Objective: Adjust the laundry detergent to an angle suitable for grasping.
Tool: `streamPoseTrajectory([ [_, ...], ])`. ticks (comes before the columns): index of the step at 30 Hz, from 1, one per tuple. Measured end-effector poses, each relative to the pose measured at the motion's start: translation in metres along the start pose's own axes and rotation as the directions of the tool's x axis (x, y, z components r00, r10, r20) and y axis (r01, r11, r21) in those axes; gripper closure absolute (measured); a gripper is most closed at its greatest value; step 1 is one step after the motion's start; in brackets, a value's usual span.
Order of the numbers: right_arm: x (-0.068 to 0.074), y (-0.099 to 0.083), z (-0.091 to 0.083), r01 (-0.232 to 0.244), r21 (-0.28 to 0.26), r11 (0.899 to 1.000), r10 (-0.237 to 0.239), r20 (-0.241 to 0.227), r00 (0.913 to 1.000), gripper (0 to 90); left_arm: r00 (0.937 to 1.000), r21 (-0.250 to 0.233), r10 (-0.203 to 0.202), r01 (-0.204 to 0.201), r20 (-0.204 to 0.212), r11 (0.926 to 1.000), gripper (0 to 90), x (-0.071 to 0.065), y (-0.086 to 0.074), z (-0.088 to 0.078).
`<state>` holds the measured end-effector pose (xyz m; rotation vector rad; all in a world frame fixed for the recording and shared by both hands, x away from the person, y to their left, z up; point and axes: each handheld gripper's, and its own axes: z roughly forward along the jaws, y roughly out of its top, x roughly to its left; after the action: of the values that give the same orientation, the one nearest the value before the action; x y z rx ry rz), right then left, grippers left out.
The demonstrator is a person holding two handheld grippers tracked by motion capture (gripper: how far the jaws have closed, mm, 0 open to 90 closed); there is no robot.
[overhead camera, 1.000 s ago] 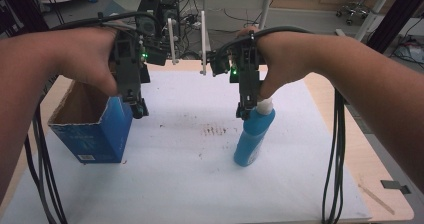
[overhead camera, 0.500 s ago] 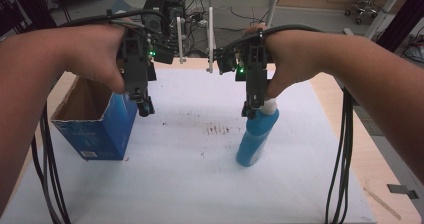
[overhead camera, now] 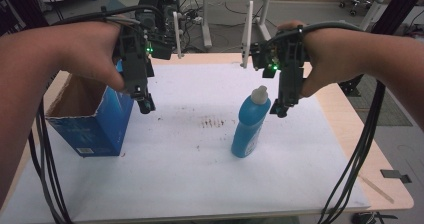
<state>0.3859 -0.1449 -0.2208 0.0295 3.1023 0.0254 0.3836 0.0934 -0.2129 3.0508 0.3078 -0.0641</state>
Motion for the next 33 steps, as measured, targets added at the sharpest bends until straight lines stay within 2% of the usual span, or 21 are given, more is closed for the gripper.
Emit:
streamPoseTrajectory([
  [5, 0.003, -0.031, 0.007, -0.044, 0.017, 0.999, 0.044, -0.002, 0.9990, 1.2, 1.0000, -0.008, -0.003, 0.003, -0.005, 1.0000, 1.7, -0.006, 0.003, -0.002],
  [6, 0.003, -0.031, 0.007, -0.044, 0.017, 0.999, 0.044, -0.002, 0.9990, 1.2, 1.0000, -0.008, -0.003, 0.003, -0.005, 1.0000, 1.7, -0.006, 0.003, -0.002],
  [8, 0.003, -0.049, 0.010, -0.086, 0.026, 0.996, 0.086, 0.001, 0.9963, 1.2, 0.9999, -0.016, -0.013, 0.013, -0.009, 0.9998, 1.7, -0.008, 0.003, -0.002],
  [9, 0.003, -0.055, 0.011, -0.097, 0.031, 0.995, 0.097, 0.000, 0.9953, 1.3, 0.9997, -0.018, -0.021, 0.021, -0.010, 0.9996, 1.7, -0.009, 0.003, -0.002],
  [10, 0.003, -0.061, 0.012, -0.104, 0.033, 0.994, 0.104, 0.001, 0.9946, 1.3, 0.9986, -0.019, -0.053, 0.053, 0.001, 0.9984, 1.7, -0.009, 0.004, -0.002],
  [12, 0.003, -0.073, 0.014, -0.132, 0.039, 0.990, 0.132, 0.001, 0.9912, 1.3, 0.9982, -0.025, -0.059, 0.059, 0.007, 0.9979, 1.7, -0.011, 0.004, -0.002],
  [15, 0.004, -0.088, 0.016, -0.161, 0.041, 0.986, 0.161, 0.003, 0.9870, 1.3, 0.9952, -0.057, -0.095, 0.096, 0.026, 0.9938, 1.7, -0.015, 0.006, -0.003],
  [16, 0.003, -0.092, 0.017, -0.163, 0.036, 0.986, 0.163, 0.003, 0.9866, 1.3, 0.9955, -0.062, -0.092, 0.093, 0.023, 0.9937, 1.7, -0.016, 0.007, -0.003],
  [20, 0.004, -0.104, 0.019, -0.175, 0.041, 0.984, 0.175, 0.004, 0.9845, 1.3, 0.9911, -0.091, -0.132, 0.133, 0.014, 0.9869, 1.7, -0.022, 0.011, -0.003],
  [24, 0.006, -0.111, 0.021, -0.192, 0.044, 0.980, 0.192, 0.005, 0.9814, 1.3, 0.9811, -0.155, -0.194, 0.190, -0.006, 0.9695, 1.7, -0.033, 0.018, -0.004],
  [27, 0.008, -0.113, 0.021, -0.203, 0.044, 0.978, 0.203, 0.007, 0.9791, 1.3, 0.9772, -0.186, -0.212, 0.207, -0.006, 0.9603, 1.7, -0.040, 0.023, -0.003],
  [29, 0.008, -0.116, 0.022, -0.196, 0.048, 0.979, 0.196, 0.008, 0.9806, 1.2, 0.9719, -0.202, -0.235, 0.228, -0.010, 0.9524, 1.7, -0.045, 0.027, -0.001],
  [30, 0.008, -0.116, 0.023, -0.202, 0.048, 0.978, 0.201, 0.007, 0.9795, 1.3, 0.9680, -0.210, -0.251, 0.244, -0.006, 0.9467, 1.7, -0.047, 0.029, 0.000],
  [33, 0.008, -0.118, 0.024, -0.203, 0.052, 0.978, 0.203, 0.009, 0.9792, 1.3, 0.9614, -0.240, -0.275, 0.269, 0.009, 0.9328, 1.7, -0.054, 0.035, 0.004],
])
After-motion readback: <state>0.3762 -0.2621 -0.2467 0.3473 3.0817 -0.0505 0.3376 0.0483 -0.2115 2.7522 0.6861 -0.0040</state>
